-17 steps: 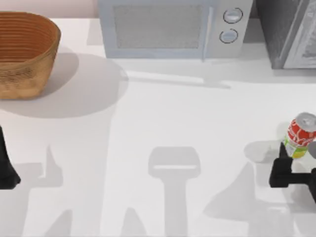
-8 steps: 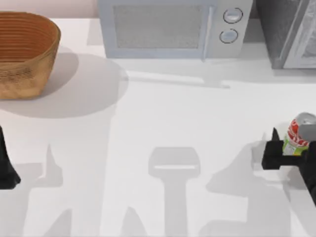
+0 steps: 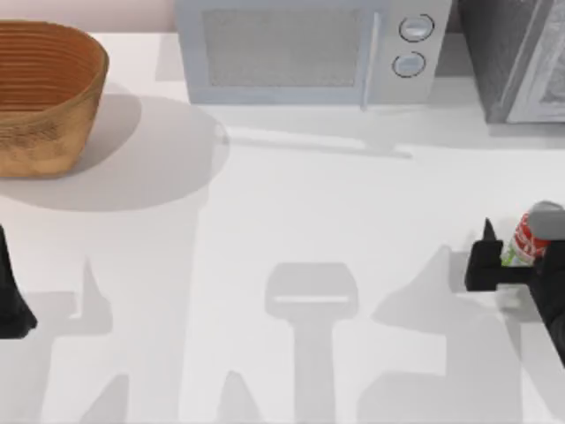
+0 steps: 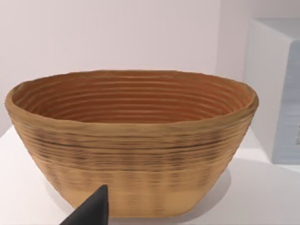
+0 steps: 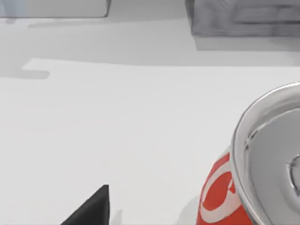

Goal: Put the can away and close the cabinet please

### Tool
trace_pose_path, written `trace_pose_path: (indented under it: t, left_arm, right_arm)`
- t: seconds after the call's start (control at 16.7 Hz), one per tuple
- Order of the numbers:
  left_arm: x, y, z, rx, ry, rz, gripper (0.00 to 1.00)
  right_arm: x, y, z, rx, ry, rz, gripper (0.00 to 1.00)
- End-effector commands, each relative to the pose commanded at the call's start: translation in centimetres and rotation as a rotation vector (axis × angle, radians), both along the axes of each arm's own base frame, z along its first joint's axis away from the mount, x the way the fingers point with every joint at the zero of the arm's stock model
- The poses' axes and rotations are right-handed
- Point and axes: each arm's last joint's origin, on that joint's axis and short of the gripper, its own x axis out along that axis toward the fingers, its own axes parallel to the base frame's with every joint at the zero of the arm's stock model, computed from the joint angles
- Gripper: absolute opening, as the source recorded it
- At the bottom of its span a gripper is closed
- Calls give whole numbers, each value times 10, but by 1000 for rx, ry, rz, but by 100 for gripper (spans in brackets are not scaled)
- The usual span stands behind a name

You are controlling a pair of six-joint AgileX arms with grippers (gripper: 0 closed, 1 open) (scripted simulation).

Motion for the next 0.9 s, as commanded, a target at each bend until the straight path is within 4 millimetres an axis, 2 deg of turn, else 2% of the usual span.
trace_pose_path:
  t: [0.72,0.9]
  left_arm:
    - [0,0,0,0,0,0,100]
    - [0,0,0,0,0,0,100]
  right_arm:
    - [0,0,0,0,0,0,2]
    - [0,0,0,0,0,0,0]
